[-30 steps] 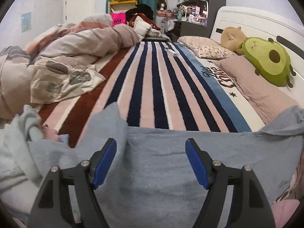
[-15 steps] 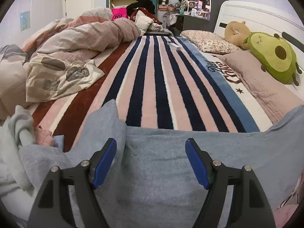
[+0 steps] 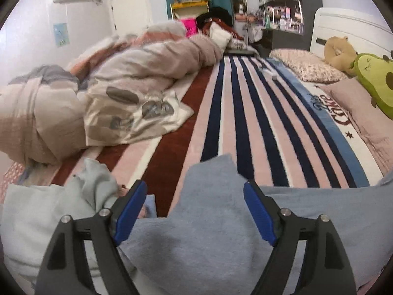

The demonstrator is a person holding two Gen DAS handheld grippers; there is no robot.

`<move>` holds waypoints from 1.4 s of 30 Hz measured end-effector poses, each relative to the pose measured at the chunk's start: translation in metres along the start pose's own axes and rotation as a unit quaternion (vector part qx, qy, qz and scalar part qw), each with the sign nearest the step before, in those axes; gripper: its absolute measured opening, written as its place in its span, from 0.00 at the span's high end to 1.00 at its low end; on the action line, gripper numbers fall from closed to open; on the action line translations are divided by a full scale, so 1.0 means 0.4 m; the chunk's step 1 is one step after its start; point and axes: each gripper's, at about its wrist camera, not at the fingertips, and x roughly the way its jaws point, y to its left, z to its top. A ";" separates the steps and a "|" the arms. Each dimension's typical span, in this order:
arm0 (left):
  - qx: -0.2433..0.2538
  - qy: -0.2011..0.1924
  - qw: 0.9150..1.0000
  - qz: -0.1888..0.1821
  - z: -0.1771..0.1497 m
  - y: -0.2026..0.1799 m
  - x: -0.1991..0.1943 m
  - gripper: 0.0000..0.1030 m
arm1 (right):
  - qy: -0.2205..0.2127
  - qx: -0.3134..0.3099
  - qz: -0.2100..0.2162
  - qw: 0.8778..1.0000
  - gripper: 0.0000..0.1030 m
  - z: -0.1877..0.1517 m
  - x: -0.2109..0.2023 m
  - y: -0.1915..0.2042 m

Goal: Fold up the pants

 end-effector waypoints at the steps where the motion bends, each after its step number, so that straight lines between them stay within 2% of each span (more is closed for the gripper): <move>1: 0.001 0.027 0.999 -0.021 -0.002 0.007 0.026 0.22 | 0.000 -0.001 0.016 1.000 0.27 -0.010 -0.009 0.019; 2: -0.001 0.039 0.999 -0.027 -0.003 0.010 0.043 0.22 | 0.001 0.000 0.024 1.000 0.27 -0.016 -0.012 0.029; 6: 0.037 0.064 0.997 0.023 -0.020 -0.002 0.105 0.22 | 0.017 -0.001 0.070 0.997 0.27 -0.049 -0.012 0.082; 8: 0.036 0.077 0.996 0.024 -0.012 0.006 0.127 0.22 | 0.023 -0.004 0.077 0.997 0.27 -0.061 -0.003 0.095; 10: 0.020 0.095 0.995 0.009 0.015 0.028 0.158 0.22 | 0.028 0.000 0.081 0.996 0.27 -0.067 0.005 0.099; 13: 0.050 0.121 0.991 0.026 0.031 0.017 0.206 0.23 | 0.031 0.016 0.102 0.994 0.27 -0.071 0.012 0.099; 20: 0.080 0.192 0.978 -0.017 -0.012 -0.019 0.314 0.22 | 0.039 0.023 0.116 0.992 0.27 -0.077 0.022 0.117; 23: 0.053 0.197 0.978 -0.037 -0.014 0.002 0.332 0.22 | 0.044 0.023 0.121 0.991 0.27 -0.076 0.033 0.130; 26: 0.050 0.198 0.978 -0.045 -0.017 0.005 0.335 0.22 | 0.047 0.022 0.126 0.991 0.27 -0.074 0.042 0.144; 27: 0.050 0.197 0.978 -0.049 -0.019 0.002 0.333 0.28 | 0.047 0.022 0.130 0.990 0.27 -0.072 0.045 0.150; 28: 0.049 0.197 0.977 -0.062 -0.021 -0.001 0.329 0.43 | 0.047 0.022 0.132 0.990 0.27 -0.071 0.048 0.154; 30: 0.045 0.198 0.975 -0.094 -0.026 -0.012 0.317 0.64 | 0.047 0.022 0.137 0.989 0.27 -0.069 0.050 0.162; 31: 0.058 0.195 0.975 -0.092 -0.028 -0.023 0.306 0.77 | 0.047 0.022 0.138 0.989 0.27 -0.069 0.049 0.165; 33: 0.076 0.185 0.976 -0.090 -0.032 -0.039 0.285 0.89 | 0.048 0.020 0.139 0.989 0.27 -0.068 0.045 0.169; 37: 0.083 0.141 0.985 -0.062 -0.022 -0.038 0.233 0.91 | 0.043 0.024 0.138 0.989 0.27 -0.063 0.032 0.164; 40: 0.063 0.092 0.993 -0.024 0.006 0.002 0.157 0.92 | 0.039 0.028 0.139 0.989 0.27 -0.061 0.018 0.153; 42: 0.067 0.070 0.995 0.003 0.028 0.020 0.116 0.92 | 0.036 0.029 0.137 0.990 0.27 -0.058 0.009 0.150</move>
